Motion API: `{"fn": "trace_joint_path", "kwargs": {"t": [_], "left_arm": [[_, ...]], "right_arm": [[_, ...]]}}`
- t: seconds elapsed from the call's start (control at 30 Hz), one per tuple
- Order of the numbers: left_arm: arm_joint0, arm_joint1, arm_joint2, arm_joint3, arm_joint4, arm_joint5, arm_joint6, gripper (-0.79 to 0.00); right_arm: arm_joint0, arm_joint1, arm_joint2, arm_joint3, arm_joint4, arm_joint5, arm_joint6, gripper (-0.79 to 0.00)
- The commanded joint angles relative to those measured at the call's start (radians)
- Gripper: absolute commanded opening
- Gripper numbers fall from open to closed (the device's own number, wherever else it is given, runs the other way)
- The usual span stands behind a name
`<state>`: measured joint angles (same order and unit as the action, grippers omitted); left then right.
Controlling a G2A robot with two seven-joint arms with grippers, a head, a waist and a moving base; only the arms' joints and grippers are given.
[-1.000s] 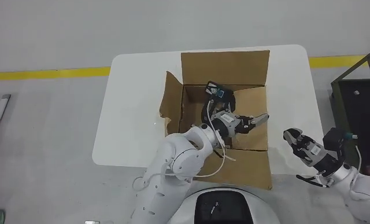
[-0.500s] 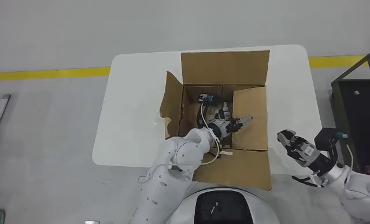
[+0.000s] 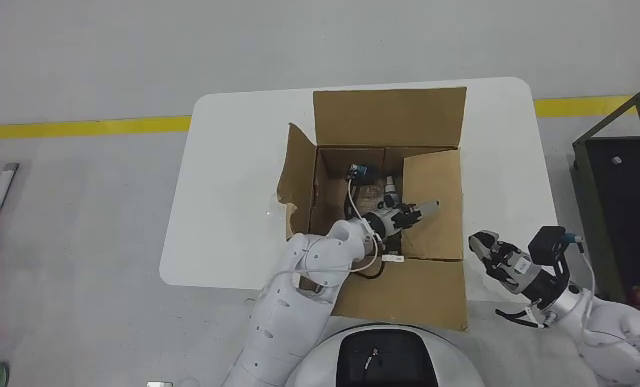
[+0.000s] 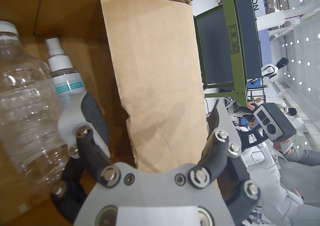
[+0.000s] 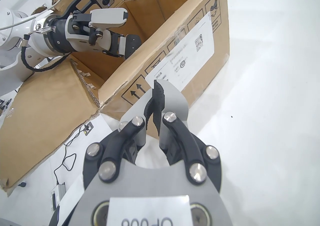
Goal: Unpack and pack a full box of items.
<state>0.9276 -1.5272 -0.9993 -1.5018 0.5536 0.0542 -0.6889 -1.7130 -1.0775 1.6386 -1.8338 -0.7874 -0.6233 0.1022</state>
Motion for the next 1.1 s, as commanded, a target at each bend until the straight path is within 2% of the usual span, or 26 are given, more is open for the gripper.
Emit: {"fn": "trace_joint_path", "kwargs": {"t": [0.0,1.07], "left_arm": [[-0.004,0.0,0.004,0.001,0.0,0.002,-0.003,0.0],[-0.005,0.006,0.035,-0.055,-0.069,-0.021,-0.059,0.0]], "right_arm": [[0.001,0.0,-0.002,-0.002,0.0,0.0,0.0,-0.785],[0.021,-0.003,-0.047,-0.009,-0.023,0.026,0.015,-0.77]]}}
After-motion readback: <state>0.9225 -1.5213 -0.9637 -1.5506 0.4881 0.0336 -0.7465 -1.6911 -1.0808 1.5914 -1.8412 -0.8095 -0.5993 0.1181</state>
